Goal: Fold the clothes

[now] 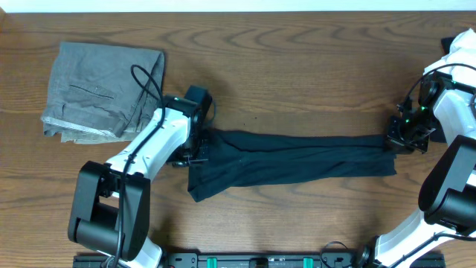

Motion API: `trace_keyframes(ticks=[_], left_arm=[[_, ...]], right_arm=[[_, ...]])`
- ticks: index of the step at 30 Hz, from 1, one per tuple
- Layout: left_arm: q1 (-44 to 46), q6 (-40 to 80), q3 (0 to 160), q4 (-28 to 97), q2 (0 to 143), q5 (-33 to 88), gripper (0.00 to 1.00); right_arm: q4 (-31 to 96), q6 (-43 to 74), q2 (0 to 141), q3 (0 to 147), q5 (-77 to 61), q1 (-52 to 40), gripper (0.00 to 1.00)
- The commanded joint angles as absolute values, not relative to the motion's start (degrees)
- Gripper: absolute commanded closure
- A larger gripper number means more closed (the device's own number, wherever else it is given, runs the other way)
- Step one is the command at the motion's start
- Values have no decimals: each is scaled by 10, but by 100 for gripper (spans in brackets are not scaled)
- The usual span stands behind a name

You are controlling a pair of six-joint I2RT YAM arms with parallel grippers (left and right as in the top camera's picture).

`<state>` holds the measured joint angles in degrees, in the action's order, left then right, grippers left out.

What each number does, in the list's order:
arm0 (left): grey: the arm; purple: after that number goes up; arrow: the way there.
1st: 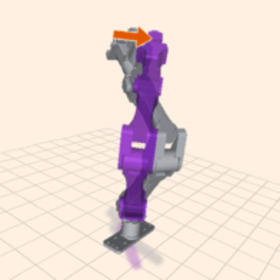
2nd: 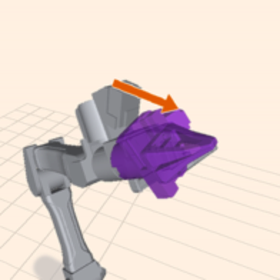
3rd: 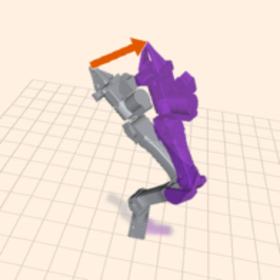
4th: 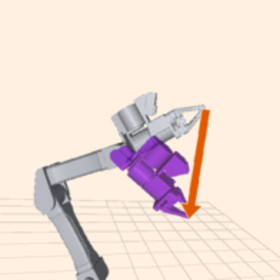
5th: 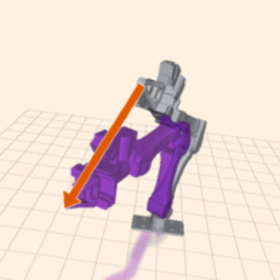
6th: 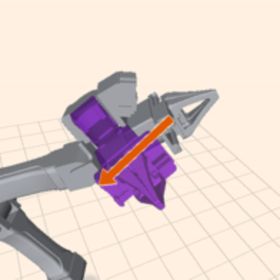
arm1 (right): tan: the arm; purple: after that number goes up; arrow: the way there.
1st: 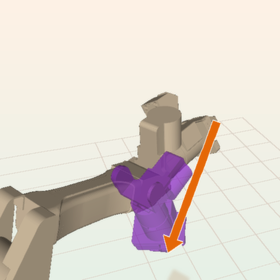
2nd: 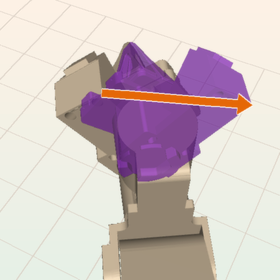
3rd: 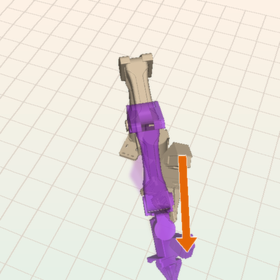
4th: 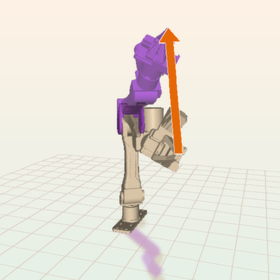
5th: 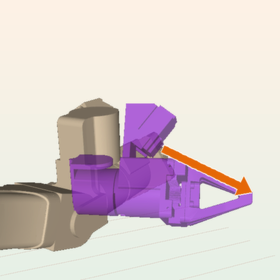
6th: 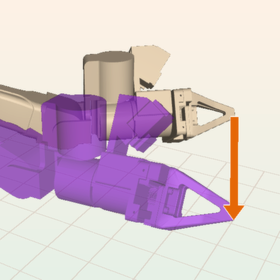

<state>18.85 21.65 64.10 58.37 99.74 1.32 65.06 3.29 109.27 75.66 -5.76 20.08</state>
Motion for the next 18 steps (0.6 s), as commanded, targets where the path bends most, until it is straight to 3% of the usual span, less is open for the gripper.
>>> trace_keyframes(ticks=[1, 3, 7, 12, 14, 16, 18], left_arm=[[187, 220, 643, 597, 993, 9, 45], [187, 208, 659, 615, 993, 8, 44], [187, 206, 730, 657, 992, 8, 43], [187, 206, 828, 685, 992, 14, 43], [187, 206, 835, 670, 992, 42, 47], [187, 206, 827, 651, 994, 76, 57], [191, 206, 808, 630, 997, 105, 62]], right_arm=[[654, 39, 1083, 759, -55, 202, 53], [662, 38, 1083, 776, -73, 202, 47], [690, 20, 1083, 845, -136, 202, 43], [738, -6, 1083, 929, -193, 186, 46], [746, -5, 1083, 933, -185, 174, 57], [748, -5, 1084, 926, -173, 164, 83], [746, -4, 1084, 907, -156, 153, 99]])
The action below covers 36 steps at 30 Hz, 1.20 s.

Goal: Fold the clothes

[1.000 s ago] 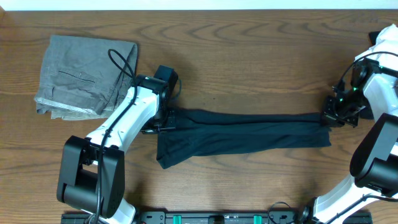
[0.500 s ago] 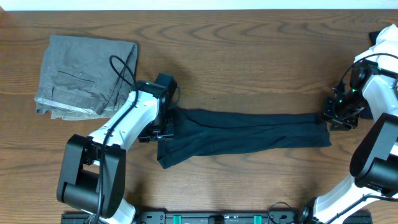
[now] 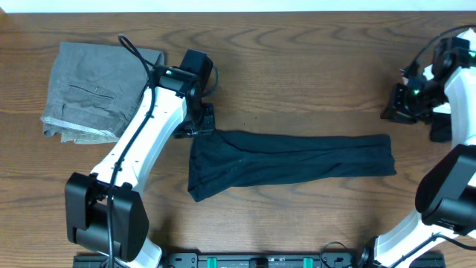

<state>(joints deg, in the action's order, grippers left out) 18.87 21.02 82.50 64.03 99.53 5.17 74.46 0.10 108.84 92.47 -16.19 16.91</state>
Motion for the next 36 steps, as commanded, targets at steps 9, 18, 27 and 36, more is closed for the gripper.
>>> trace_keyframes(ticks=[9, 18, 27, 36], left_arm=[[202, 214, 731, 605, 1040, 110, 64], [202, 215, 717, 601, 1083, 109, 64], [202, 216, 717, 576, 1132, 109, 63], [202, 215, 717, 542, 1163, 79, 65]], right_arm=[[619, 2, 1084, 756, -146, 126, 99], [520, 2, 1084, 669, -135, 116, 99], [488, 2, 1084, 643, -135, 116, 99], [453, 9, 1086, 626, -120, 116, 99]])
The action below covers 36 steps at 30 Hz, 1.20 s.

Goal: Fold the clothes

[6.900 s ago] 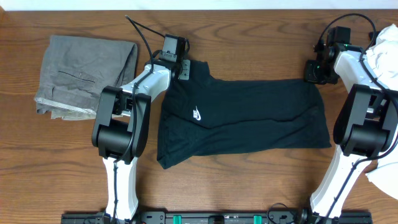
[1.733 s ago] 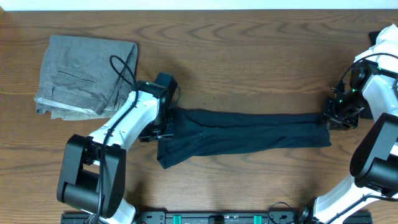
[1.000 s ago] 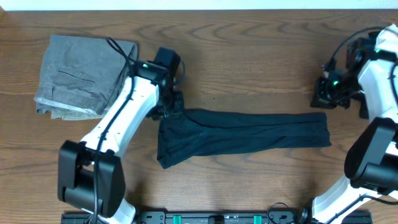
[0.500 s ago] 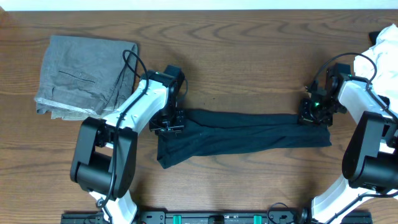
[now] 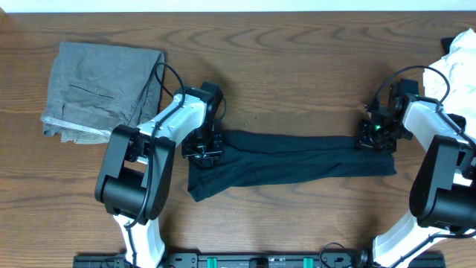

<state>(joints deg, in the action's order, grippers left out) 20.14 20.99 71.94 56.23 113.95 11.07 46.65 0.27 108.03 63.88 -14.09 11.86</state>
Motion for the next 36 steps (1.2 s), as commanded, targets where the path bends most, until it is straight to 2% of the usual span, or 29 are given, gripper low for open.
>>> trace_keyframes(ticks=[1, 18, 23, 28, 32, 36], left_arm=[[202, 215, 717, 536, 1163, 65, 65], [176, 198, 718, 355, 1163, 34, 65], [170, 198, 719, 291, 1163, 34, 64], [171, 198, 744, 300, 1160, 37, 64], [171, 198, 788, 329, 1129, 37, 54], [170, 198, 828, 340, 1076, 36, 50]], right_arm=[[449, 13, 1087, 625, -116, 116, 99], [301, 17, 1098, 625, -116, 116, 98], [241, 26, 1098, 625, -116, 116, 93], [214, 25, 1096, 628, -122, 116, 85], [225, -5, 1085, 660, -167, 116, 81], [281, -32, 1074, 723, -228, 113, 78]])
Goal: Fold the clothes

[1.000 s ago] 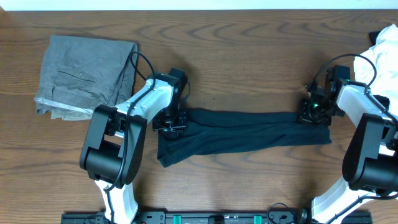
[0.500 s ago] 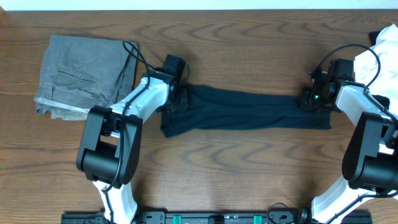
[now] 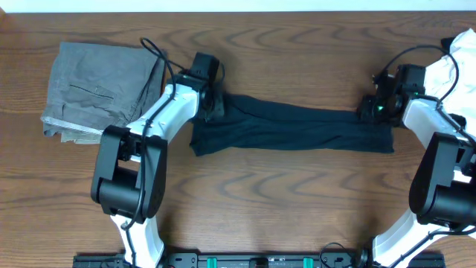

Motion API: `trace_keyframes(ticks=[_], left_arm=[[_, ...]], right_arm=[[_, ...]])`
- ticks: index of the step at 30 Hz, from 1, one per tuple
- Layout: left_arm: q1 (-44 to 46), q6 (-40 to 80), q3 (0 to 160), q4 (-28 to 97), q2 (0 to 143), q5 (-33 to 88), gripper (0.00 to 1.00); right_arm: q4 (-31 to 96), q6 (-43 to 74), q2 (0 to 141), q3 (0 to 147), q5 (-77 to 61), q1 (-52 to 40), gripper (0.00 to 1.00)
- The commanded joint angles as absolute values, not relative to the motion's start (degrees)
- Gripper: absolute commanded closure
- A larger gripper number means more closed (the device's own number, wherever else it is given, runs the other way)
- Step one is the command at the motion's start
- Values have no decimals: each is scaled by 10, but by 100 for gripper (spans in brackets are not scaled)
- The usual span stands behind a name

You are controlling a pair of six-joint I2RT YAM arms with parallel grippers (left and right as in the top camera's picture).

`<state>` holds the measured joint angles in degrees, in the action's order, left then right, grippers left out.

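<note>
A dark navy pair of trousers [image 3: 290, 128] lies stretched left to right across the table's middle. My left gripper [image 3: 216, 104] sits at its upper left corner and appears shut on the cloth. My right gripper [image 3: 370, 110] is at the upper right corner, apparently shut on that end. The upper edge of the garment runs raised between the two grippers. A folded grey garment [image 3: 100, 89] rests at the far left.
A white cloth [image 3: 455, 58] lies at the right edge of the wooden table [image 3: 282, 216]. The grey folded piece sits close behind my left arm. Both arm bases stand along the front edge.
Both grippers have moved toward the far side, each holding an end of the dark trousers. The garment's top edge has shifted back with them and its shape is narrower.
Both grippers were at the ends of the stretched trousers. Then they stood off the cloth, farther back, and the trousers lay flat. Then each was down on its end again. Now both ends are held farther back.
</note>
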<state>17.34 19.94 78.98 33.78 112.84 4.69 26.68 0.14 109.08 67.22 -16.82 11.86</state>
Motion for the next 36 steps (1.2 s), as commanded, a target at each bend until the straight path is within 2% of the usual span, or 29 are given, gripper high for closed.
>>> trace_keyframes(ticks=[1, 7, 10, 14, 18, 21, 22, 36], left_arm=[[170, 198, 836, 338, 1058, 36, 49], [151, 197, 843, 302, 972, 33, 49], [133, 198, 843, 296, 949, 20, 54], [106, 198, 842, 298, 940, -8, 53], [87, 198, 842, 314, 940, -7, 29], [80, 198, 842, 335, 940, -7, 0], [80, 198, 842, 341, 940, -7, 2], [81, 198, 842, 349, 940, -7, 2]], right_arm=[[299, -44, 1074, 744, -243, 109, 78], [324, -81, 1074, 806, -253, 45, 86], [296, -80, 1080, 806, -232, -3, 99], [274, -74, 1098, 806, -212, -73, 99], [258, -34, 1129, 806, -163, -132, 99], [251, -4, 1160, 805, -123, -164, 99], [251, 3, 1171, 805, -123, -172, 99], [329, 84, 1185, 806, -127, -237, 99]])
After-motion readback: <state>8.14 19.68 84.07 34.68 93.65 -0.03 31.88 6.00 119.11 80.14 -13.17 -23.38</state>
